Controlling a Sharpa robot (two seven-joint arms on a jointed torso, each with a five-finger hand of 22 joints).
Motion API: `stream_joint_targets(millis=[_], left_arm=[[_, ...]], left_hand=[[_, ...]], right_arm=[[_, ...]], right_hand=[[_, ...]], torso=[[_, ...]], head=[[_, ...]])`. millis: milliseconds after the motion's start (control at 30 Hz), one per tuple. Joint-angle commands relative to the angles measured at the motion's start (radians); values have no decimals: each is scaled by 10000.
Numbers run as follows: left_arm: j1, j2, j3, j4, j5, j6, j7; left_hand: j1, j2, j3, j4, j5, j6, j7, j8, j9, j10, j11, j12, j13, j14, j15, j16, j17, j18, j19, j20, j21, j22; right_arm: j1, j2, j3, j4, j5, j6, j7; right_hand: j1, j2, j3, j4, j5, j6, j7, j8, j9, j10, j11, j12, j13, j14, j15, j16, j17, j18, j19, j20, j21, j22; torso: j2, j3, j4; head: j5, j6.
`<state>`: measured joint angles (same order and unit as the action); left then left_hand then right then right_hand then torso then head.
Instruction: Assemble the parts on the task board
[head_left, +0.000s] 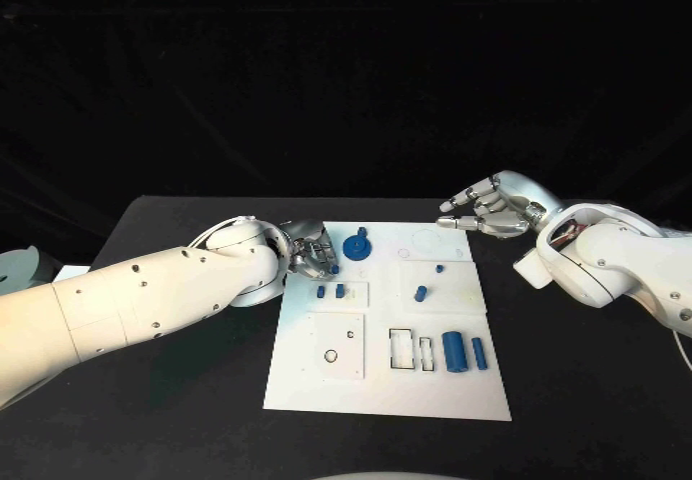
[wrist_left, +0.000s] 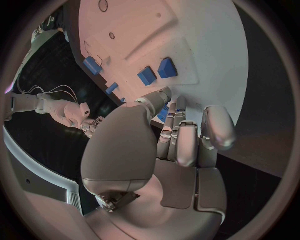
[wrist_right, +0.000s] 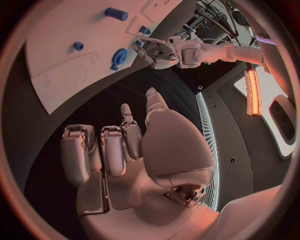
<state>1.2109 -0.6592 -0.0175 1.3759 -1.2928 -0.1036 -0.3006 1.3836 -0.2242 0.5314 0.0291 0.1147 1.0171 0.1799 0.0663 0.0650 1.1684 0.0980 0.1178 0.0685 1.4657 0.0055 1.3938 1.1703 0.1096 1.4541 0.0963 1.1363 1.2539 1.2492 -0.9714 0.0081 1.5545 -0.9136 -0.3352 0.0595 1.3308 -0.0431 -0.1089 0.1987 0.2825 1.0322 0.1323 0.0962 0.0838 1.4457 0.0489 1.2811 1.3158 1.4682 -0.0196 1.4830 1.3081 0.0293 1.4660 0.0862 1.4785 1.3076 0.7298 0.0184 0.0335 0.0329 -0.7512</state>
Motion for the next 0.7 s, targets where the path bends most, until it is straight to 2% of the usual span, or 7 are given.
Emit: stream_joint_targets(millis=[33, 133, 200, 333, 433, 600, 700], left_arm=[[-32, -57, -28, -33, -72, -37, -112], [-32, -158, -25, 12, 29, -323, 62], [-31, -269, -22, 54, 271, -596, 286], [-24, -594, -10, 159, 1728, -1272, 1024], [-22, -831, -2, 226, 3208, -1792, 1767], [-26, -1198, -8, 362, 7311, -2546, 3803], [-32, -1418, -64, 499, 10630, -1965, 4775]], left_hand=[[-78, -52, -16, -67, -15, -200, 52, -62, -18, -18, 81, -87, -17, 303, 74, -34, -25, -167, 7, 87, -70, -30], [-84, -92, -63, -71, -17, -419, -37, -70, -28, -87, 56, -151, -21, 287, 71, -53, -86, -141, -21, 105, -163, -89], [-117, -129, -128, -58, -22, -477, -128, -49, -16, -163, 10, -200, -25, 278, 42, -63, -121, -109, -54, 101, -275, -164], [-5, -45, -59, -99, 20, -397, -147, 15, 15, -330, 12, -270, -31, 144, 23, -291, -580, 30, -276, 91, -962, -637], [134, 117, 182, -146, 84, -137, -88, 139, 59, -181, 15, -175, -3, 129, 20, -305, -606, 47, -313, 84, -1068, -702], [47, 575, 668, 14, 62, 355, -78, 371, 94, 211, -26, 158, 90, -458, 2, -1118, -2093, 332, -943, 84, -2609, -1729], [-187, 743, 723, 192, 48, 325, -38, 359, 55, -38, 18, 201, 81, -1303, 65, -2155, -3842, 636, -1828, 121, -4492, -2968]], right_arm=[[-6, -6, 0, -27, -474, 237, -162], [-8, -15, 0, -62, -1038, 314, -293], [-11, -23, 0, -86, -1520, 425, -396], [-26, -52, 0, -116, -2778, 666, -637], [-56, -74, 0, -92, -3824, 809, -841], [-161, -52, 1, 2, -5815, 976, -1285], [-255, 9, 1, 69, -6792, 1101, -1552]], right_hand=[[214, 169, -89, -28, 20, -89, -23, 41, 11, -978, -54, -2259, -20, 659, -82, -176, 1146, 119, 129, -90, -174, 954], [703, 309, 7, -104, -149, -50, -36, 64, 18, -3084, -55, -7126, -2959, 633, -119, -320, 989, 151, 61, -123, -288, 810], [1129, 363, 155, -162, -284, 2, 10, 53, 17, -3593, -3, -8377, -4069, 633, -87, -371, 932, 162, 42, -116, -336, 749], [2133, 347, 678, -275, -626, 277, 199, -35, -4, -3172, 127, -10720, -7027, 656, 53, -423, 873, 159, 100, -55, -319, 791], [2478, 280, 972, -369, -673, 445, 72, -76, -13, -2880, 121, -11211, -7863, 658, 24, -434, 860, 151, 119, -25, -307, 814], [2706, 91, 1572, -371, -1075, 728, -43, -190, -39, -2424, 57, -11801, -9098, 686, -16, -378, 922, 133, 176, -48, -254, 901], [2658, -77, 1886, -298, -1227, 852, -92, -251, -52, -2283, 46, -12042, -9621, 686, -33, -379, 912, 129, 183, -59, -252, 908]], torso=[[-5, -4, -1], [-5, -11, -8], [-7, -8, -14], [-15, 3, -14], [-15, 2, -6], [-3, -7, -12], [3, -10, -16]], head=[[-10, 9], [-17, 33], [-32, 44], [-26, 54], [-64, 94], [-272, 183], [-372, 228]])
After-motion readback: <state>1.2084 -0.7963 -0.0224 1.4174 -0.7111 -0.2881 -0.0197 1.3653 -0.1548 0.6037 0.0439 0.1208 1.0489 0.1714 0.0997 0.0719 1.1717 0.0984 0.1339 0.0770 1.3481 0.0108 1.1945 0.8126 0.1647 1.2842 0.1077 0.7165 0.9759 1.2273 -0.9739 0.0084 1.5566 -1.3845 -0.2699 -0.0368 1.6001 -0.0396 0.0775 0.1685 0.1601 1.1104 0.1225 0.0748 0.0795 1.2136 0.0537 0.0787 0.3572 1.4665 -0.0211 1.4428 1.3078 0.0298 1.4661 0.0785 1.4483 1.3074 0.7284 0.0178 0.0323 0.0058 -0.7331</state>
